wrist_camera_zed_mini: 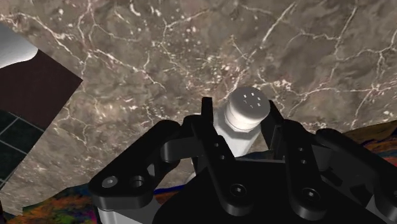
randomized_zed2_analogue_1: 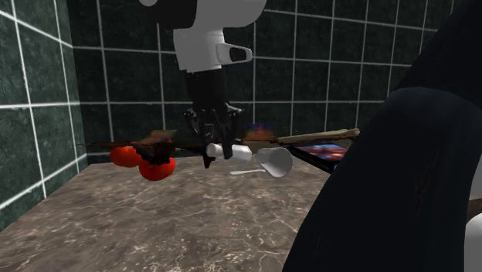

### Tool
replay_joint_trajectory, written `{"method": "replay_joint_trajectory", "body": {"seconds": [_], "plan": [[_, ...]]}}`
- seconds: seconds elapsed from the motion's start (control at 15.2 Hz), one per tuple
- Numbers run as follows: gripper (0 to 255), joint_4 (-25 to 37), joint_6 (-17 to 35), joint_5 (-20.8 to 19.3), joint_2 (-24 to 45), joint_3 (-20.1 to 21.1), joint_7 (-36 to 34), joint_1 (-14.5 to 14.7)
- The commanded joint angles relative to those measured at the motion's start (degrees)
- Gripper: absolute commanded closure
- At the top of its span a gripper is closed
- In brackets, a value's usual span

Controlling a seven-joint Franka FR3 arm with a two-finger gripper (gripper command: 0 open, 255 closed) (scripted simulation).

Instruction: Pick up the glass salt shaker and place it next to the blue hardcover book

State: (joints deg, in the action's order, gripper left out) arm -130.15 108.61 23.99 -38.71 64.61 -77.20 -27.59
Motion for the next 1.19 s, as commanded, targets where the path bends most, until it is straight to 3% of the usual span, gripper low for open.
{"method": "replay_joint_trajectory", "body": {"seconds": [0.0, 0.53, 1.12], "plan": [[255, -3.4, 0.4, 0.0, -1.7, -4.1, 2.8, 2.3], [255, -14.7, 2.1, -1.6, -7.7, -17.0, 14.3, 5.9], [255, -23.1, 5.1, -6.8, -11.1, -29.2, 27.5, 3.2]]}}
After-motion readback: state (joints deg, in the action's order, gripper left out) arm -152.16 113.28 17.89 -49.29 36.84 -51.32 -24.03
